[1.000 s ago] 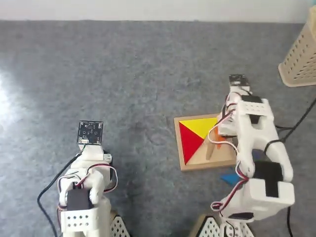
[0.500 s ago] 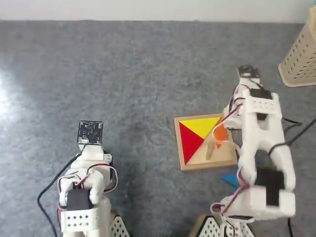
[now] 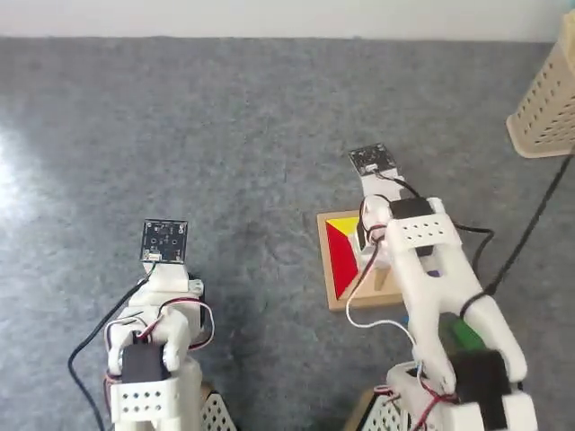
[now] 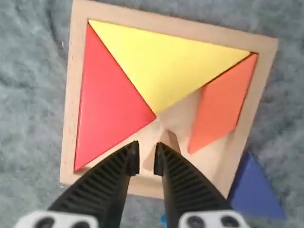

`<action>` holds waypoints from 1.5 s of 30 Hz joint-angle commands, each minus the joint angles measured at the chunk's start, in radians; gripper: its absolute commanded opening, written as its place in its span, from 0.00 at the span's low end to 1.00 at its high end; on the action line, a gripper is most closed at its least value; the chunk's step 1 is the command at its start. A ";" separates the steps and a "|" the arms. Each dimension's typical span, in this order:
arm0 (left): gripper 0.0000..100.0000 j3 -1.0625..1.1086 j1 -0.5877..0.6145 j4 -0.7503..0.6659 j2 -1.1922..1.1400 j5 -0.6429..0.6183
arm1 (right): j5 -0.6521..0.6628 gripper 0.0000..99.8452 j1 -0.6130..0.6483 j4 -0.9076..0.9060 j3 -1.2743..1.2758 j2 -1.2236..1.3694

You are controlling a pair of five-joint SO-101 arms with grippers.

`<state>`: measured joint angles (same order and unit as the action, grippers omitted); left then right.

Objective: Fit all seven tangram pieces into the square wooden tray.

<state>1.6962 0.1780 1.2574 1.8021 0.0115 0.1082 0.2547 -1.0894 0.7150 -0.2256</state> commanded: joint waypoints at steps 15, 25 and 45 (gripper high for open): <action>0.01 -0.012 0.000 0.005 0.017 -0.006 | 0.017 0.06 -0.119 -0.081 -0.034 -0.170; 0.01 -0.012 0.000 0.005 0.017 -0.006 | 0.078 0.06 -0.154 -0.105 0.153 -0.328; 0.01 -0.012 0.000 0.005 0.017 -0.006 | 0.071 0.06 -0.084 0.068 0.150 -0.056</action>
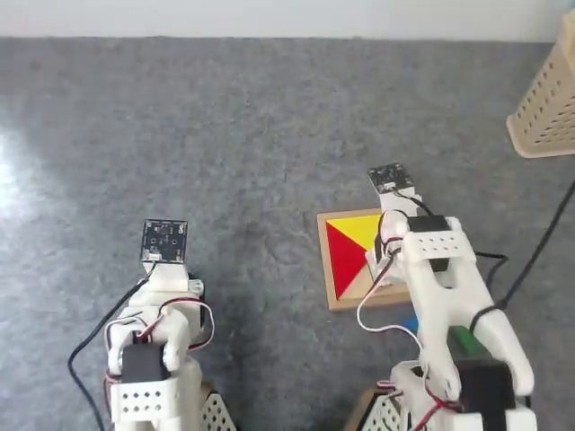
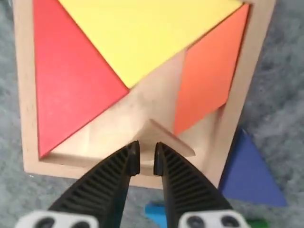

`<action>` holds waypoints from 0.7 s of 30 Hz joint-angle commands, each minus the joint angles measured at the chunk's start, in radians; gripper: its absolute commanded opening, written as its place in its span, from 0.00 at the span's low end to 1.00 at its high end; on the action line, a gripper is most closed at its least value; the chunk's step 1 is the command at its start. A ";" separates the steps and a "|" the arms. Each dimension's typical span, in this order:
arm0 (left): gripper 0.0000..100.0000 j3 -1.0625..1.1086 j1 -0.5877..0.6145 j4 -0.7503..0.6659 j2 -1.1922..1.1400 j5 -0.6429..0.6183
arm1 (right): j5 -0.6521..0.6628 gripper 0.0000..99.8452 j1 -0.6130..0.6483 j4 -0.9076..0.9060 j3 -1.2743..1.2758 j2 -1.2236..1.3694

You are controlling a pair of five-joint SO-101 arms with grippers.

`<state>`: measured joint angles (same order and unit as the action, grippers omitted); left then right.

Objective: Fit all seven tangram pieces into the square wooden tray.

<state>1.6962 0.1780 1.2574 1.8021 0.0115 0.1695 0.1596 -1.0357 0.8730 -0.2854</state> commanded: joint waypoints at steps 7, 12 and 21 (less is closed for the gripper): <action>0.01 -0.012 0.000 0.005 0.017 -0.006 | 0.037 0.06 0.127 0.027 -0.009 0.067; 0.01 -0.012 0.000 0.005 0.017 -0.006 | 0.043 0.06 0.160 0.027 -0.009 0.077; 0.01 -0.012 0.000 0.005 0.017 -0.006 | 0.149 0.02 0.147 0.016 -0.040 0.079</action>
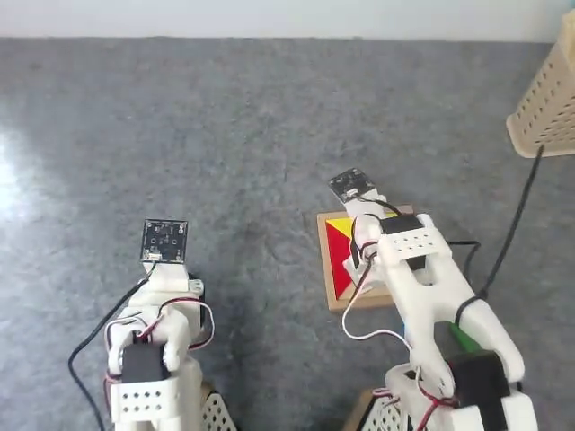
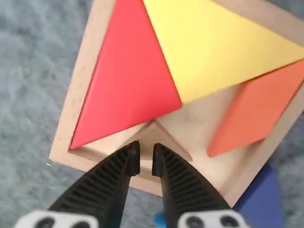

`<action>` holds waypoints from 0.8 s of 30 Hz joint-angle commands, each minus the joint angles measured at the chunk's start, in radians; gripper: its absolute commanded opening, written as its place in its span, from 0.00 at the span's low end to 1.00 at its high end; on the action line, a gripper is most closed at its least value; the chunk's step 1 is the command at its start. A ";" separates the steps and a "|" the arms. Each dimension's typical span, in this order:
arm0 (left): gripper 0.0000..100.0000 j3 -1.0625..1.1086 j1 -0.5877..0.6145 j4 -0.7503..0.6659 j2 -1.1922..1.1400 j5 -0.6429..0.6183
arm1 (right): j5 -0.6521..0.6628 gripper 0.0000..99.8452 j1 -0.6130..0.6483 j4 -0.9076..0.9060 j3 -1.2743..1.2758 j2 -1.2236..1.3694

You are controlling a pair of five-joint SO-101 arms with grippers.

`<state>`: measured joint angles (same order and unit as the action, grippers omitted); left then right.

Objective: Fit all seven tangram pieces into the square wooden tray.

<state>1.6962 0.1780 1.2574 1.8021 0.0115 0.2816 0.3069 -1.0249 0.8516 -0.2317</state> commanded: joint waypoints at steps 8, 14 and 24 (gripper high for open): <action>0.01 -0.012 0.000 0.005 0.017 -0.006 | 0.252 0.01 -0.104 -0.102 -0.143 0.027; 0.01 -0.012 0.000 0.005 0.017 -0.006 | 0.359 0.01 -0.108 -0.108 -0.175 0.027; 0.01 -0.012 0.000 0.005 0.017 -0.006 | -0.153 0.01 -0.088 -0.159 -0.192 0.015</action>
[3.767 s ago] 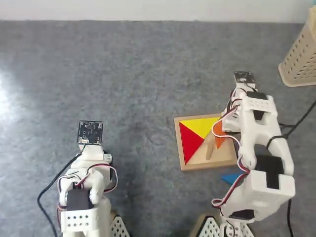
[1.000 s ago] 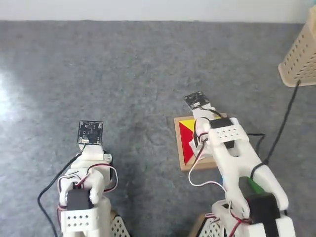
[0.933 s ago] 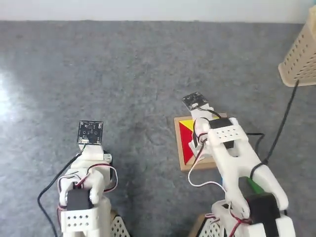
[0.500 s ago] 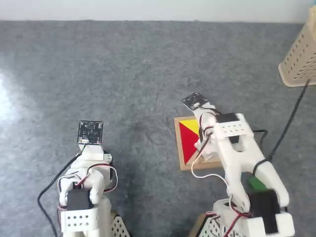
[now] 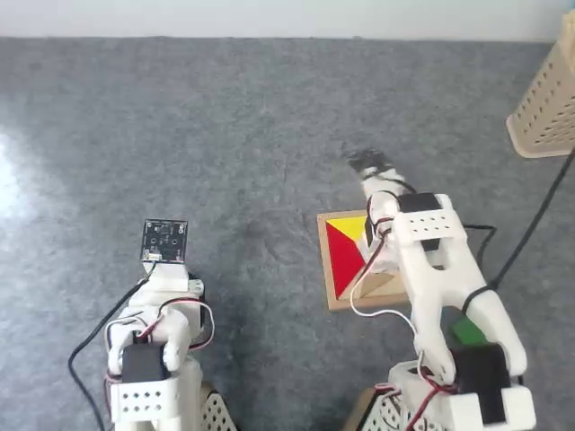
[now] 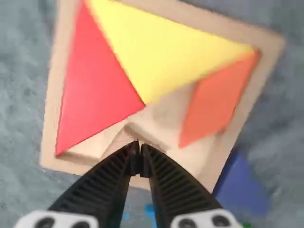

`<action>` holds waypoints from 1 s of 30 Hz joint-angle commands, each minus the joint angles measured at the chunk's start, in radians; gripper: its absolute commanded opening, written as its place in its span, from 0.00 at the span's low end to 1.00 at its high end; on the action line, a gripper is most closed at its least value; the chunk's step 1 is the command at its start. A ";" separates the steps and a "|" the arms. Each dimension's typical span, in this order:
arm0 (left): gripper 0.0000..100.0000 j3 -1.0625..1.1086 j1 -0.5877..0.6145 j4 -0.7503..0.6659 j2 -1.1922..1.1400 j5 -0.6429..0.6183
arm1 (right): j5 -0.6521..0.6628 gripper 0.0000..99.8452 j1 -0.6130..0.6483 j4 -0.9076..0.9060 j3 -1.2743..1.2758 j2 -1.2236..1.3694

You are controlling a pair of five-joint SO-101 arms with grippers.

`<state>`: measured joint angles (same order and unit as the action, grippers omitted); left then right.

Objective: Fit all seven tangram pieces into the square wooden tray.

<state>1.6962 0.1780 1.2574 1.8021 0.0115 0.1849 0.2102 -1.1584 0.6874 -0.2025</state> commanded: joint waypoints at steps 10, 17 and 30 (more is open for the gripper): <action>0.01 -0.012 0.000 0.005 0.017 -0.006 | 0.006 0.01 -0.021 0.002 0.066 -0.039; 0.01 -0.012 0.000 0.005 0.017 -0.006 | 0.061 0.01 -0.039 0.002 0.115 -0.107; 0.01 -0.012 0.000 0.005 0.017 -0.006 | 0.058 0.01 -0.042 0.058 0.012 0.081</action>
<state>1.6962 0.1780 1.2574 1.8021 0.0115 0.2309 0.1780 -1.1185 0.7549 -0.1350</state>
